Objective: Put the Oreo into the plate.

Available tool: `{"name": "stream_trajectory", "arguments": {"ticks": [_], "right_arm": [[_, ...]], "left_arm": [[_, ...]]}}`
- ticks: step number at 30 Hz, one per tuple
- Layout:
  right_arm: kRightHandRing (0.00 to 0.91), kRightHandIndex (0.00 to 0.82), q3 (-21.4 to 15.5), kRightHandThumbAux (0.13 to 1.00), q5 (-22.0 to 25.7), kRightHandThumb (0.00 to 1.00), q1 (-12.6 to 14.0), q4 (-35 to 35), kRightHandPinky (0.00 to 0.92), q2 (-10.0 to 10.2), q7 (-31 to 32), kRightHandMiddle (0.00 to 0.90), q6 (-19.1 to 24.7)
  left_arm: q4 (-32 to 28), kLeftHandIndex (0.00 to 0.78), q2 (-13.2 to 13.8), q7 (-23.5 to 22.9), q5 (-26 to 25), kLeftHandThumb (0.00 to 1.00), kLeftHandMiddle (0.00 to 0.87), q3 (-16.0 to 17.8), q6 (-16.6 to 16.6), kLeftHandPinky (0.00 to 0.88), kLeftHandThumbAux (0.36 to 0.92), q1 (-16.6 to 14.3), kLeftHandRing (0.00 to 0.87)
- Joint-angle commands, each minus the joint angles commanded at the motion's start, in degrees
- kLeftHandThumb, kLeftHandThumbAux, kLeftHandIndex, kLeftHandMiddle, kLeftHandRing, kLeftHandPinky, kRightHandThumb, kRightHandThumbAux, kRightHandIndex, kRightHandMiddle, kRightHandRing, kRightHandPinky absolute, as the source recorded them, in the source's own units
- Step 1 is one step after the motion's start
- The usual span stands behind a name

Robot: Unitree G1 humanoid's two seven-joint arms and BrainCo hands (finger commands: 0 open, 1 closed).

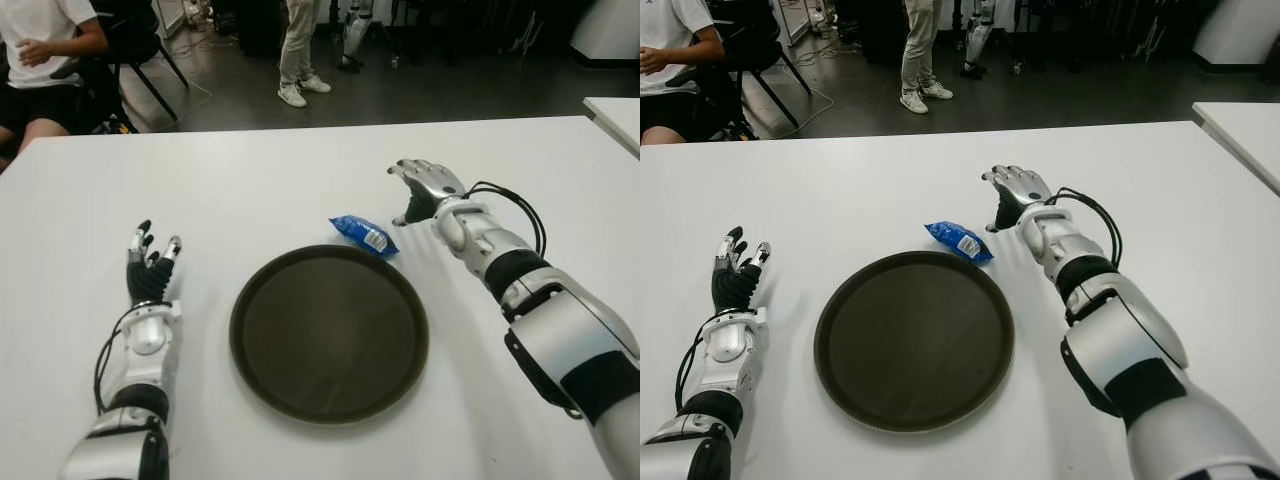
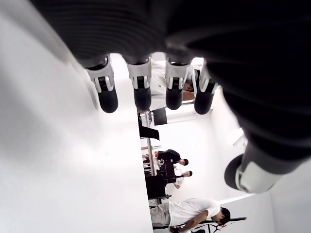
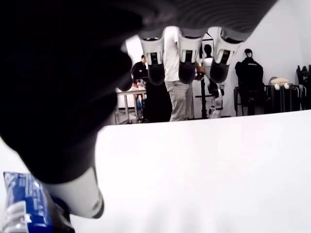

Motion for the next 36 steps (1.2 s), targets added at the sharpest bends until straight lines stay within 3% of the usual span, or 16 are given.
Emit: {"name": "stream_trajectory", "arguments": {"ticks": [9,21,36], "right_arm": [[0.0,0.0,0.02,0.798,-0.12,0.154,-0.21,0.07,0.021,0.38,-0.57,0.0,0.24],[0.0,0.0,-1.29,0.729,0.75,0.031,-0.2,0.11,0.032,1.53,0.17,0.0,1.51],[0.0,0.0,-2.27,0.716,1.26,0.0,-0.16,0.15,0.004,3.88,0.42,0.0,1.9]], "left_arm": [[0.28,0.017,0.17,-0.33,0.23,0.322,0.019,-0.22,-0.33,0.0,0.613,-0.05,0.0],[1.13,0.017,0.45,-0.33,0.37,0.308,0.021,-0.3,-0.34,0.0,0.586,-0.34,0.0],[1.4,0.008,0.42,-0.89,0.15,0.317,0.006,-0.45,-1.3,0.0,0.632,-0.37,0.0]]}}
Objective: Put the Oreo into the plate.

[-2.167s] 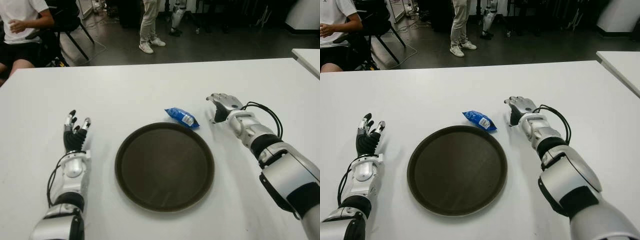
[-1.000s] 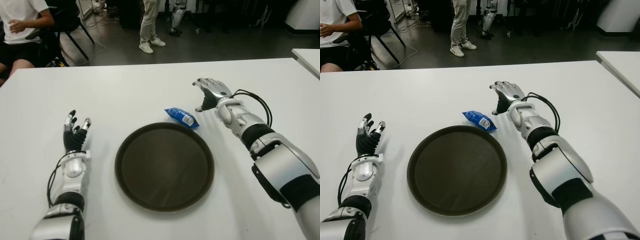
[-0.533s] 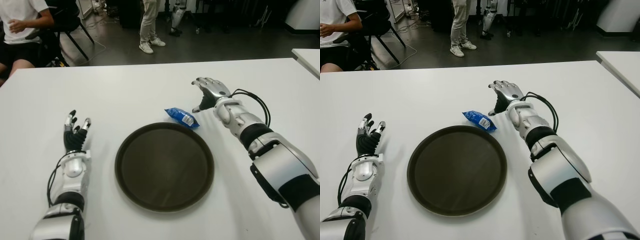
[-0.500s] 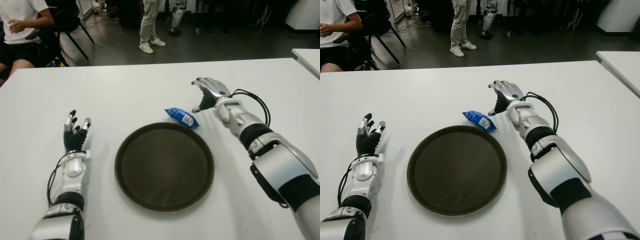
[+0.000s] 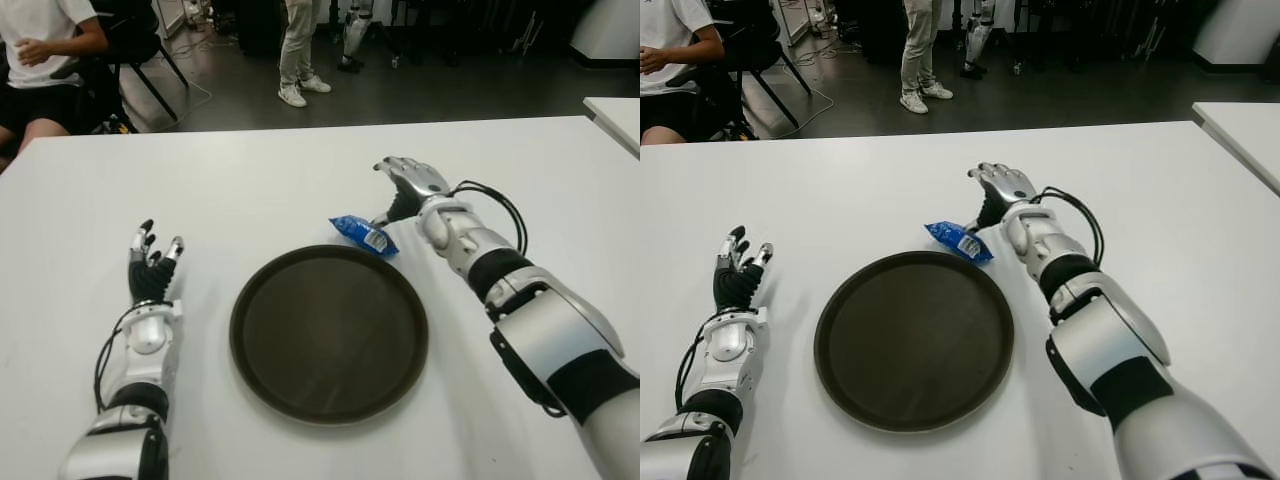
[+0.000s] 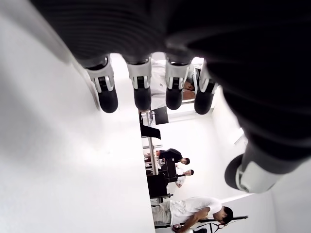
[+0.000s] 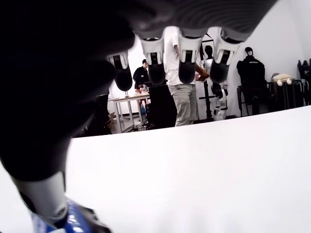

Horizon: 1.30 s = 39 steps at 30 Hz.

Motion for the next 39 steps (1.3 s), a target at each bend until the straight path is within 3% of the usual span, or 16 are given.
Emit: {"name": "stream_trajectory", "arguments": {"ticks": [22,34,39], "right_arm": [[0.0,0.0,-0.48,0.676,0.44,0.0,-0.21,-0.28,0.035,2.6,1.58,0.0,1.34],[0.0,0.0,-0.99,0.674,0.75,0.0,0.09,-0.31,0.056,3.03,1.68,0.0,1.5],[0.0,0.0,-1.17,0.674,1.02,0.0,0.23,-0.32,0.025,3.13,1.66,0.0,1.48]], "left_arm": [[-0.69,0.015,-0.67,0.52,-0.16,0.339,0.013,0.04,0.34,0.0,0.617,-0.14,0.0],[-0.99,0.013,-0.79,0.51,-0.19,0.34,0.007,0.04,0.33,0.0,0.633,-0.03,0.0],[-1.31,0.014,-1.03,0.05,-0.4,0.337,0.008,0.08,-0.07,0.0,0.641,0.08,0.0]]}}
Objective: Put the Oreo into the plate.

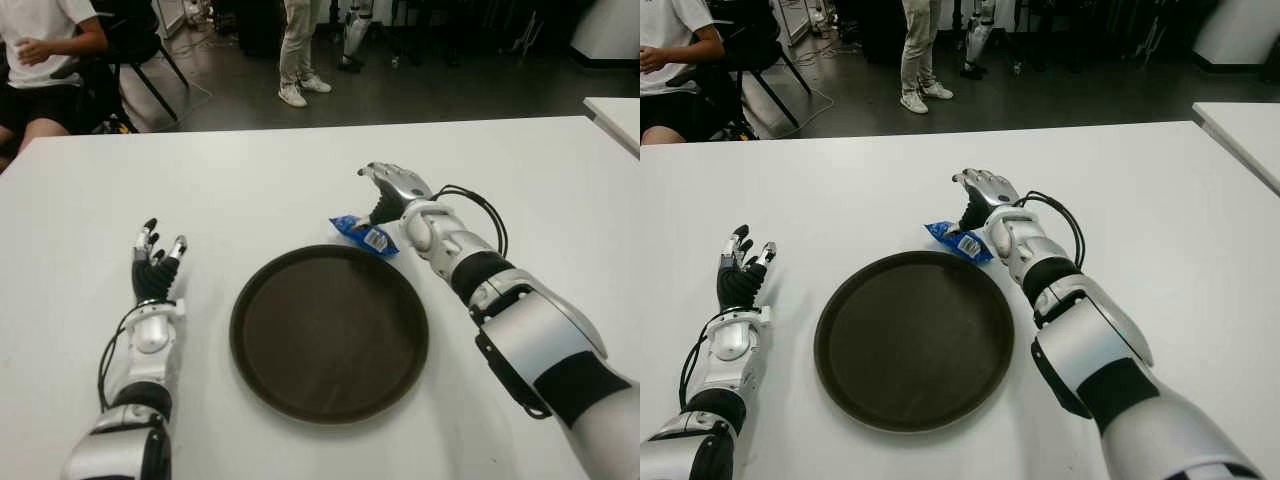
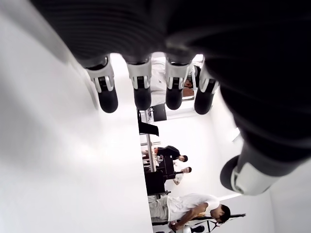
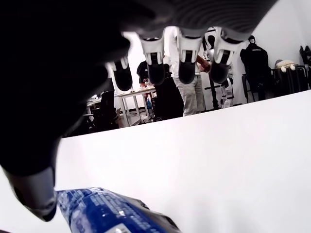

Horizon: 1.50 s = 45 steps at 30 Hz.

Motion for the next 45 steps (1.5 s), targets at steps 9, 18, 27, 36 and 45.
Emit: {"name": "stream_trajectory", "arguments": {"ticks": [9,18,27,36,45], "right_arm": [[0.0,0.0,0.14,0.702,-0.21,0.0,0.53,0.29,0.023,0.09,-0.25,0.0,0.25],[0.0,0.0,0.16,0.702,-0.19,0.0,1.27,0.54,0.009,0.27,-0.52,0.0,0.62],[0.0,0.0,-0.01,0.712,-0.05,0.0,1.95,0.81,0.006,0.47,-0.39,0.0,0.84],[0.0,0.0,-0.68,0.715,0.5,0.0,2.94,0.99,0.028,0.86,-0.16,0.0,1.69],[0.0,0.0,-1.13,0.71,0.78,0.0,3.54,1.01,0.017,1.15,0.2,0.0,2.44]], "left_arm": [[0.39,0.004,0.43,0.26,0.51,0.319,0.007,-0.28,0.35,0.0,0.637,-0.02,0.0],[0.77,0.009,0.3,0.33,0.28,0.326,0.008,-0.14,0.54,0.0,0.627,-0.17,0.0],[0.54,0.009,0.09,0.46,0.33,0.323,0.009,-0.2,0.14,0.0,0.603,-0.03,0.0],[0.94,0.008,0.5,0.71,0.64,0.303,0.0,-0.32,0.59,0.0,0.616,-0.07,0.0],[1.24,0.007,0.5,0.87,0.52,0.31,0.004,-0.27,0.45,0.0,0.615,0.05,0.0]]}}
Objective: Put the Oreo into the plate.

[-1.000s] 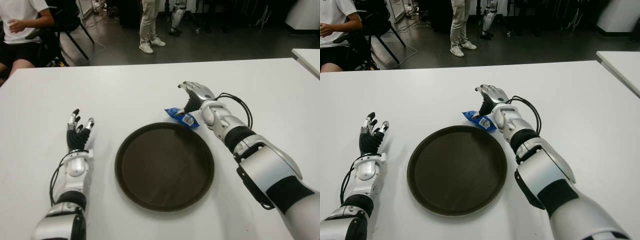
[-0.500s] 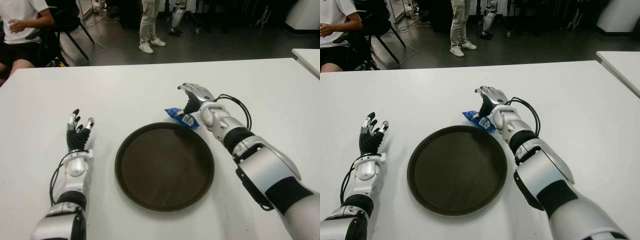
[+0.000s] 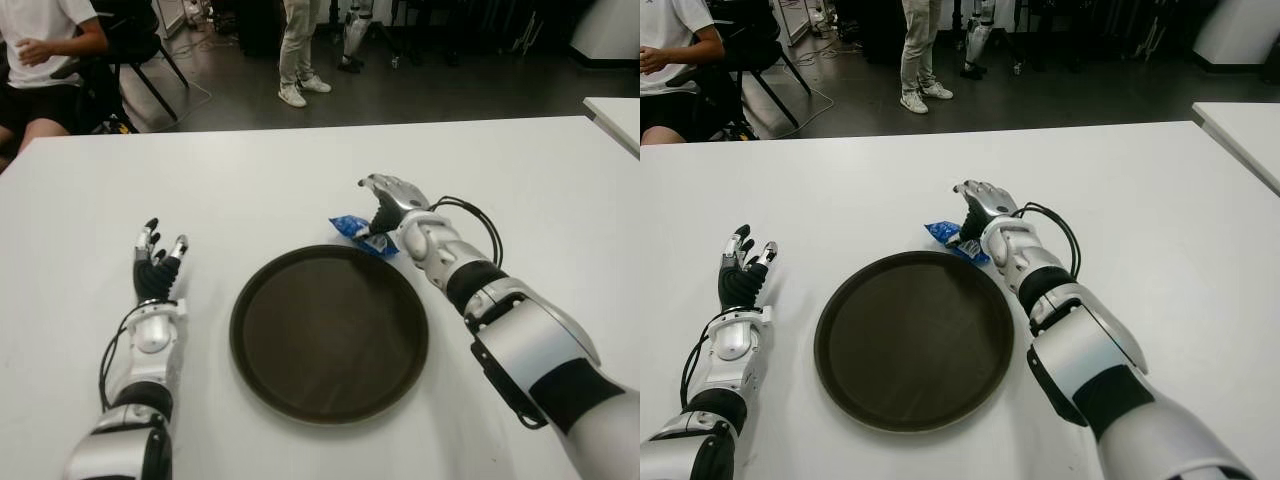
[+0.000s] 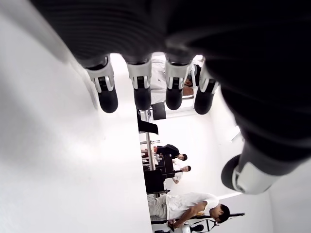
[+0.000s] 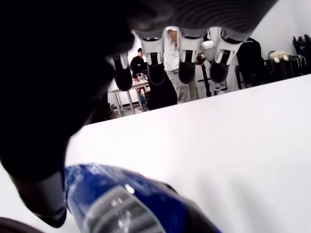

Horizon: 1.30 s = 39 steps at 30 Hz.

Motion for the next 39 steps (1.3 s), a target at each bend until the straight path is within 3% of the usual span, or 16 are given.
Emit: {"name": "stream_trajectory", "arguments": {"ticks": [15,39], "right_arm": [[0.0,0.0,-0.28,0.738,-0.19,0.053,1.03,0.04,0.004,0.34,-0.65,0.0,0.19],[0.0,0.0,0.03,0.72,-0.59,0.0,1.6,0.14,0.004,0.23,-0.75,0.0,1.31]], "left_arm": [[0.18,0.001,0.27,0.0,0.43,0.297,0.007,-0.35,-0.74,0.0,0.612,0.19,0.0],[0.51,0.012,0.06,-0.14,-0.29,0.341,0.015,0.25,-0.56,0.0,0.609,0.07,0.0]]}}
